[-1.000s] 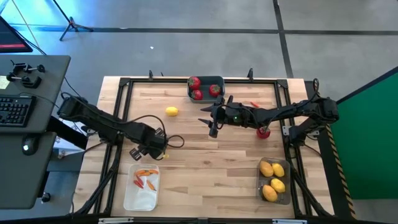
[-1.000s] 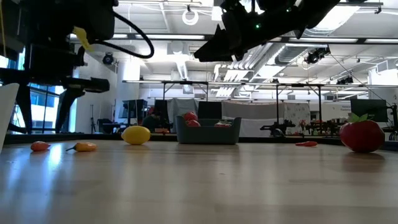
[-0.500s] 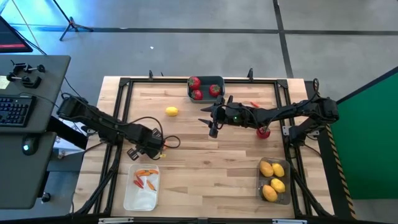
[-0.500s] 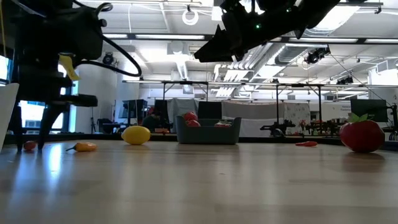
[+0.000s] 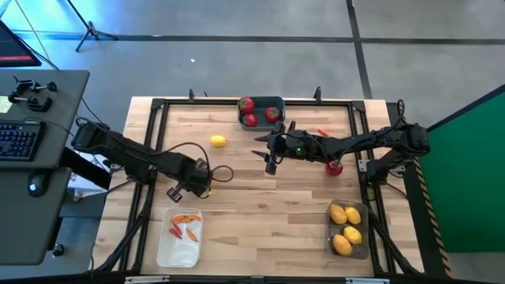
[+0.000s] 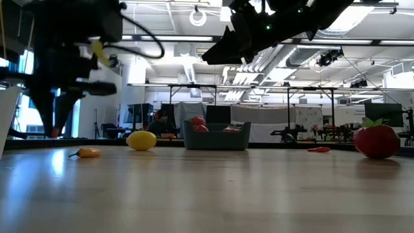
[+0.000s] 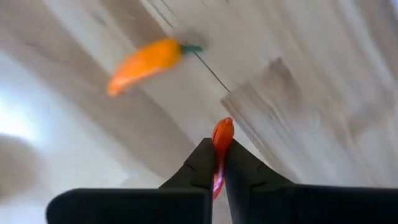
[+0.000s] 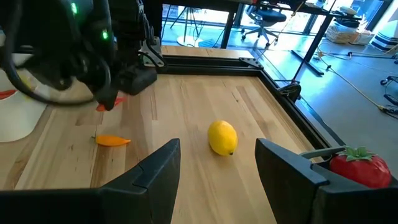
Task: Sort produce into baskets
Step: Put the left red chili pepper into the white bin
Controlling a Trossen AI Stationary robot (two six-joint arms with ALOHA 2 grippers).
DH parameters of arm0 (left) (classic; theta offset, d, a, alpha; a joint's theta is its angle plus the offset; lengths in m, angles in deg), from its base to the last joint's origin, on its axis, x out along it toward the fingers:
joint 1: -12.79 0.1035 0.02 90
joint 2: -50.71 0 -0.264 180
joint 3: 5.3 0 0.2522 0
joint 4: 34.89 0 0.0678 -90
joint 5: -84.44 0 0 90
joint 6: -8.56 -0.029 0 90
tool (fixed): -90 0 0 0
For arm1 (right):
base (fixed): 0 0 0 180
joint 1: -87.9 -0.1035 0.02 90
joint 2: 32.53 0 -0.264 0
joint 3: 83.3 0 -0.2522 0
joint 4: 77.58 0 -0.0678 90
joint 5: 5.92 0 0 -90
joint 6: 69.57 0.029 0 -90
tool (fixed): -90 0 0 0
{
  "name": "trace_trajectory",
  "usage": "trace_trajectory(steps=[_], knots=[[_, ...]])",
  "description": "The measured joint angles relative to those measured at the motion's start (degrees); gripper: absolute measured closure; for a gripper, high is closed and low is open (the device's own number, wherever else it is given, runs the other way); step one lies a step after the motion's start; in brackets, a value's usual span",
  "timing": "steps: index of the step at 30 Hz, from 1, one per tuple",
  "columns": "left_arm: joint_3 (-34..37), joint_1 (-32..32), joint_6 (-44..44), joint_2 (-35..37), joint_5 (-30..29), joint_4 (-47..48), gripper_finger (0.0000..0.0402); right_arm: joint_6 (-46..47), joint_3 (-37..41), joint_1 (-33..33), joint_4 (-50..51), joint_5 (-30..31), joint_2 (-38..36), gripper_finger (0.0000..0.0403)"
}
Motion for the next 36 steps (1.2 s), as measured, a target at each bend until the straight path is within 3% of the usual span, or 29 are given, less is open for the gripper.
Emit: trace_trajectory(steps=[7, 13, 17, 20, 24, 29, 36], knots=[[-10.5, 0.2, 7.7, 5.3, 2.2, 10.1, 0.04, 0.0, 0.0, 0.0, 0.1, 0.0, 0.0, 0.0204], [-18.5, -1.1, 21.3, 10.2, 13.2, 15.3, 0.04, 0.0, 0.0, 0.0, 0.1, 0.0, 0.0, 0.0204], [-19.1, -3.3, 32.3, 12.9, 21.5, 14.8, 0.04, 0.0, 0.0, 0.0, 0.1, 0.0, 0.0, 0.0204], [-19.1, -6.0, 39.2, 14.0, 23.0, 14.7, 0.04, -0.2, 0.0, 0.2, 0.2, 0.0, 0.0, 0.0204], [-17.5, -10.9, 44.3, 14.2, 23.9, 8.2, 0.04, -0.7, 0.0, 0.5, 0.2, 0.0, 0.0, 0.0204], [-8.2, -14.6, 51.5, 13.8, 25.9, -7.8, 0.04, -1.4, 0.0, 0.5, 2.0, 0.0, 0.0, 0.0204], [0.8, -17.5, 61.1, 13.8, 25.4, -14.6, 0.0394, -1.4, 0.0, 0.5, 3.7, 2.1, 0.0, 0.0204]])
